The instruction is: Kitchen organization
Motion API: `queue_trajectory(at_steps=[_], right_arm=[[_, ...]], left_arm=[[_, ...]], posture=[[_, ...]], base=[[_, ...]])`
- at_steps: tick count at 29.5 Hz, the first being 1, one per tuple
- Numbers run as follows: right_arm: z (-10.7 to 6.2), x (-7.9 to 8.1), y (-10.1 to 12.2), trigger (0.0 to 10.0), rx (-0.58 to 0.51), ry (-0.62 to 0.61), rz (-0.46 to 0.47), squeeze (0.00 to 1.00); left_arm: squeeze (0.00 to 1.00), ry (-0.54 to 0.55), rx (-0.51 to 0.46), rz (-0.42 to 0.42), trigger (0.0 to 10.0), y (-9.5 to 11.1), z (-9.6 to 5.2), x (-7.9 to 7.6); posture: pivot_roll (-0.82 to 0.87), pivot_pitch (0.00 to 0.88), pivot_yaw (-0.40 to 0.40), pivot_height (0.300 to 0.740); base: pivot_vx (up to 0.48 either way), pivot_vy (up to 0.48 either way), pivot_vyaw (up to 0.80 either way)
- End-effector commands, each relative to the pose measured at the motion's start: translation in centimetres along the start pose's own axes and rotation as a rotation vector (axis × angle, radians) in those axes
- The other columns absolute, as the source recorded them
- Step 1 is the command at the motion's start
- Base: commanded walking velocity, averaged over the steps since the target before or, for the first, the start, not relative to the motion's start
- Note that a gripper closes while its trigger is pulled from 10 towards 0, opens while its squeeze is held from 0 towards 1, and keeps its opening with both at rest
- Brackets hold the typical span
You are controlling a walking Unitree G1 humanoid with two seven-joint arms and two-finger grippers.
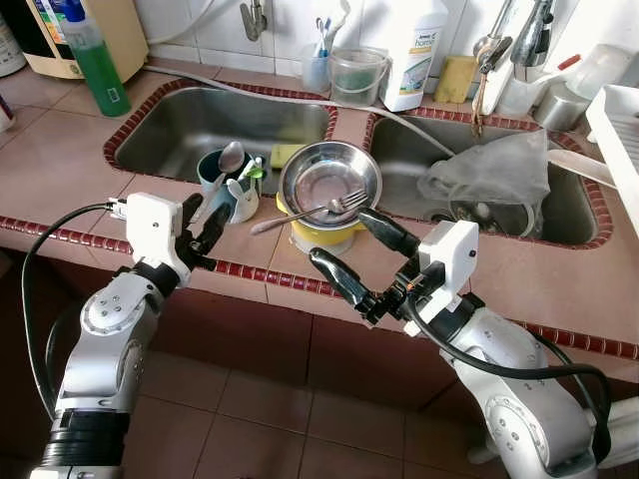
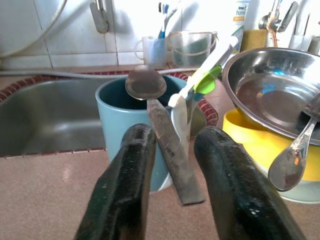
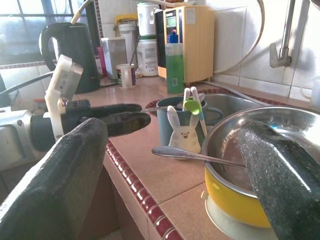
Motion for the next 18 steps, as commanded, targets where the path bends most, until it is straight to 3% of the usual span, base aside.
queue_trajectory(at_steps=[1,11,12,13,14,18], right_arm=[[-0.06,0.42,0.38,10.0,-0.010,0.011,-0.009,0.00],[-0.06,0.30,0.44,10.0,-0.010,0.008,-0.011,0.00],[-0.06,0.30,0.47,10.0,-0.011,0.008,-0.010,0.00],[-0.06,0.29,0.48,10.0,-0.011,0.008,-0.010,0.00],[-0.05,0.30,0.49,10.0,-0.011,0.008,-0.010,0.00],[-0.04,0.27,0.53,10.0,-0.011,0.008,-0.012,0.00]], left_arm=[[0.00,-0.004,0.006,0.003,0.2,0.07,0.04,-0.08],[0.00,0.001,0.011,0.002,0.5,0.07,0.04,-0.06],[0.00,-0.002,0.011,0.006,3.4,0.09,0.04,-0.10],[0.00,-0.004,0.011,0.007,3.4,0.10,0.04,-0.11],[0.00,-0.004,0.017,0.008,10.0,0.07,0.08,-0.11],[0.00,-0.001,0.025,0.014,10.0,0.04,0.18,-0.05]], posture=[[-0.06,0.137,0.026,0.740],[-0.06,0.143,0.025,0.740],[-0.06,0.143,0.025,0.740],[-0.06,0.143,0.025,0.740],[-0.06,0.144,0.024,0.740],[-0.06,0.145,0.024,0.740]], base=[[0.000,0.000,0.00],[0.000,0.000,0.00],[0.000,0.000,0.00],[0.000,0.000,0.00],[0.000,0.000,0.00],[0.000,0.000,0.00]])
Point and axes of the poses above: a point about 5 cm out from each wrist's last joint towards the gripper, its own z axis pointing out of the wrist towards the gripper, its own y axis along the axis of the wrist's last joint, x = y × z, the point moved 2 cm from there along z, pointing out of the wrist towards the gripper, and after that the axes turned 7 degrees about z, right-handed, at the moved point
